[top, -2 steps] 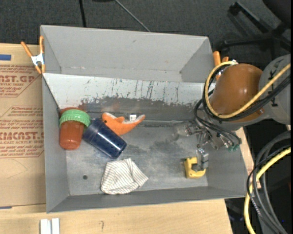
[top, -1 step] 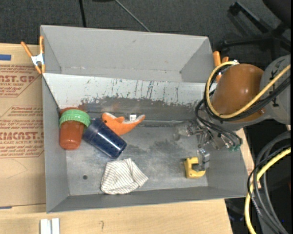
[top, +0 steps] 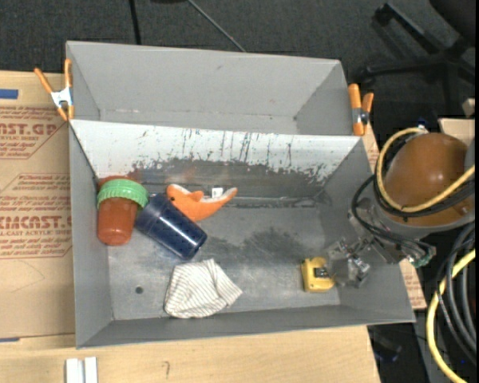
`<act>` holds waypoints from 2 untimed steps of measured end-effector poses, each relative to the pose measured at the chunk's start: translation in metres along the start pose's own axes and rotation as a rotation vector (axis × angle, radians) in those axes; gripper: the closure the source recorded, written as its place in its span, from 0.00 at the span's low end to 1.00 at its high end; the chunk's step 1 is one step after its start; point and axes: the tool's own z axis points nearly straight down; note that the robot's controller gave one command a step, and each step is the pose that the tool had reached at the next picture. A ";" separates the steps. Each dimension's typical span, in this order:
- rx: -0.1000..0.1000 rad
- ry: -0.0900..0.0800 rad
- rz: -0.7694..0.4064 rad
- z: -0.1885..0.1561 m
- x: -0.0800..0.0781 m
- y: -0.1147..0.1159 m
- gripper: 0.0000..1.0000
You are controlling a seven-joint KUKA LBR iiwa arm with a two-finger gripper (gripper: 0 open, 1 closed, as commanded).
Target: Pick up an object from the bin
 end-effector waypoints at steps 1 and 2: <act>0.000 0.000 0.000 0.000 0.000 0.000 0.00; 0.000 0.000 0.000 0.000 0.000 0.000 0.00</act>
Offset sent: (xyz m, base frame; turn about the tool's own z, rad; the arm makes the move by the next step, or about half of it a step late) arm 0.0000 0.0000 0.0000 0.0000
